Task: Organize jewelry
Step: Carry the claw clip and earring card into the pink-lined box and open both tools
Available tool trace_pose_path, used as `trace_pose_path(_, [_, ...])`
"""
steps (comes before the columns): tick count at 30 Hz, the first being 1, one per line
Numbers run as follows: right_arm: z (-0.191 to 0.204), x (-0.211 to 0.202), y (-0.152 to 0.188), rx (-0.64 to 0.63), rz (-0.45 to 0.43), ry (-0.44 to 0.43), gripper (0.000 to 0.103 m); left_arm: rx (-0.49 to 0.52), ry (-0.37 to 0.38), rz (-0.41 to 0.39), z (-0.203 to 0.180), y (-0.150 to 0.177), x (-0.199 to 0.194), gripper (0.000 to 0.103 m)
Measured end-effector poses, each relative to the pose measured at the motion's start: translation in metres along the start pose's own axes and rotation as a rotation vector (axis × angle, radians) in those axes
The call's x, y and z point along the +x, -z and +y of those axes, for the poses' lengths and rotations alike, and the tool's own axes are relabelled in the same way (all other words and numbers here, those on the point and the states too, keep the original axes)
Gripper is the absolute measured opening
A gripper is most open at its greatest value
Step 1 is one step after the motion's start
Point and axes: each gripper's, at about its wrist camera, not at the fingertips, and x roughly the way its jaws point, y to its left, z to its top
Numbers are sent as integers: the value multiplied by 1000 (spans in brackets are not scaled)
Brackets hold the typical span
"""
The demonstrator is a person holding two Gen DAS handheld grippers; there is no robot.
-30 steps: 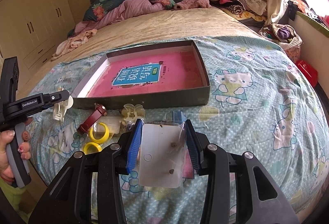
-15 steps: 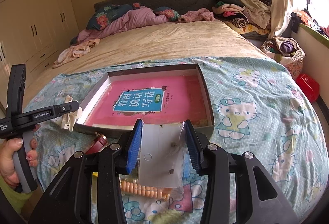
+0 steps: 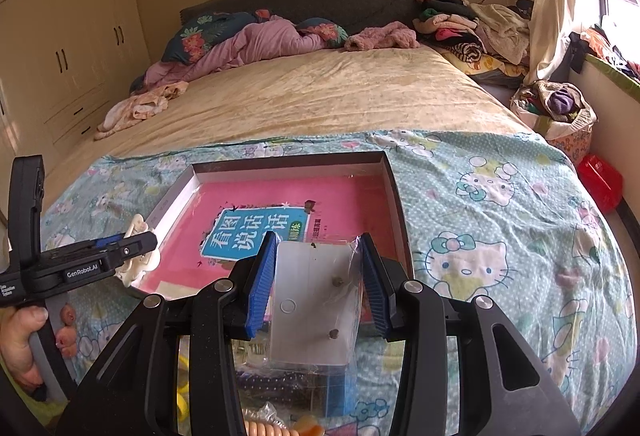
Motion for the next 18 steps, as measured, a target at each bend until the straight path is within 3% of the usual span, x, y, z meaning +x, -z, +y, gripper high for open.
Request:
trace_pose_path(4, [-1,11,-5,-2,1,2,40,9,-5,12,-1,1,7,37])
trace_pose_path(5, [-2,14,-5,-2,4,2,40,11,-6,14,-1,1,8,32])
trace_pose_path(18, [-10,53,-2,-1,63,14,40,22,-19,42,-3,3,24,31])
